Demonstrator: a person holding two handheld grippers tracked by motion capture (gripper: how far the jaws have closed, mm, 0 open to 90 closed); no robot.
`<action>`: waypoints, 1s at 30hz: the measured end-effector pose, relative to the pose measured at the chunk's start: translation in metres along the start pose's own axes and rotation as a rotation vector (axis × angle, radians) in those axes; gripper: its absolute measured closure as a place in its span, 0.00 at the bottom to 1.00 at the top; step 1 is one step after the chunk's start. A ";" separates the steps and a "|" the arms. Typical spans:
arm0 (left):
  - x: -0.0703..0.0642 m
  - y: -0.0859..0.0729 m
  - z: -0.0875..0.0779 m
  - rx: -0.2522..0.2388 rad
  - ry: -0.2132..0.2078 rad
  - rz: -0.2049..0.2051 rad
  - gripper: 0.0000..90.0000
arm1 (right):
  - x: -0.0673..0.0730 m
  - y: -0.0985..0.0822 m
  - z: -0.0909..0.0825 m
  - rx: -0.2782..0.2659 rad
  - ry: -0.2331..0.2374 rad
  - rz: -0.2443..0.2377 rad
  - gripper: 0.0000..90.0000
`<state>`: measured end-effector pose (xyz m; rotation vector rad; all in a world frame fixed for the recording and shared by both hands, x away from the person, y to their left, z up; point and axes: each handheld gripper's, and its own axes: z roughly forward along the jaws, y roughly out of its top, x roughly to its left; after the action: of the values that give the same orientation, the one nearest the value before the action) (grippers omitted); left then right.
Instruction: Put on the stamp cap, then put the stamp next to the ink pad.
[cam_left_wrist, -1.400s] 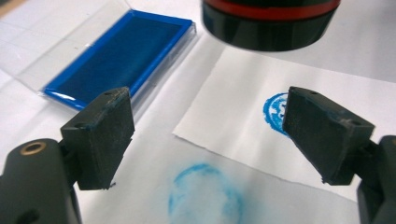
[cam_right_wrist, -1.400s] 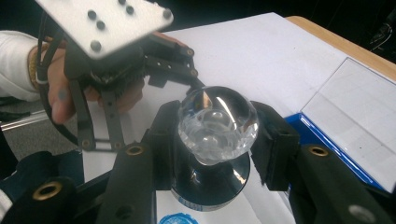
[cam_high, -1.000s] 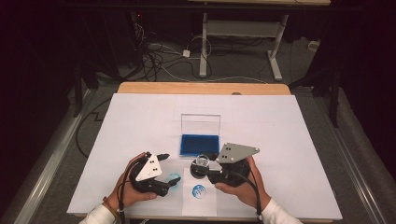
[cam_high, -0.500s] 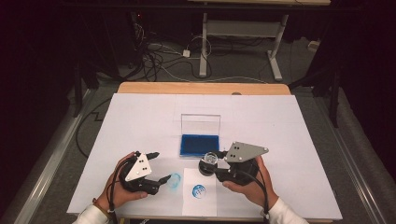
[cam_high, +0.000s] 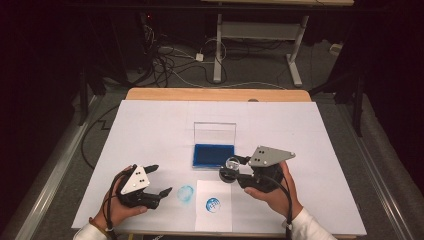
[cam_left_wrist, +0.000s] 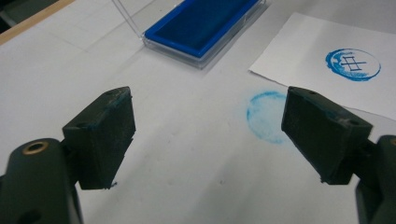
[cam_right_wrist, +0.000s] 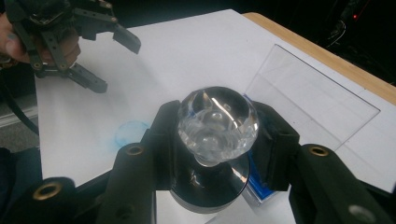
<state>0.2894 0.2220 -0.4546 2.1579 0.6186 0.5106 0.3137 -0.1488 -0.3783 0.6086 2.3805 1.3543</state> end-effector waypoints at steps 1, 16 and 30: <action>0.000 -0.002 -0.001 0.005 0.006 0.000 0.19 | -0.001 0.000 0.000 0.003 -0.004 0.004 0.63; 0.004 -0.013 -0.007 0.009 0.021 -0.026 0.19 | -0.011 -0.002 -0.004 0.024 -0.066 0.006 0.63; 0.004 -0.012 -0.006 0.007 0.018 -0.021 0.19 | -0.024 0.001 -0.009 0.020 -0.126 0.023 0.63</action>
<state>0.2857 0.2346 -0.4600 2.1531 0.6530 0.5178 0.3303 -0.1677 -0.3714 0.7071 2.2964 1.2637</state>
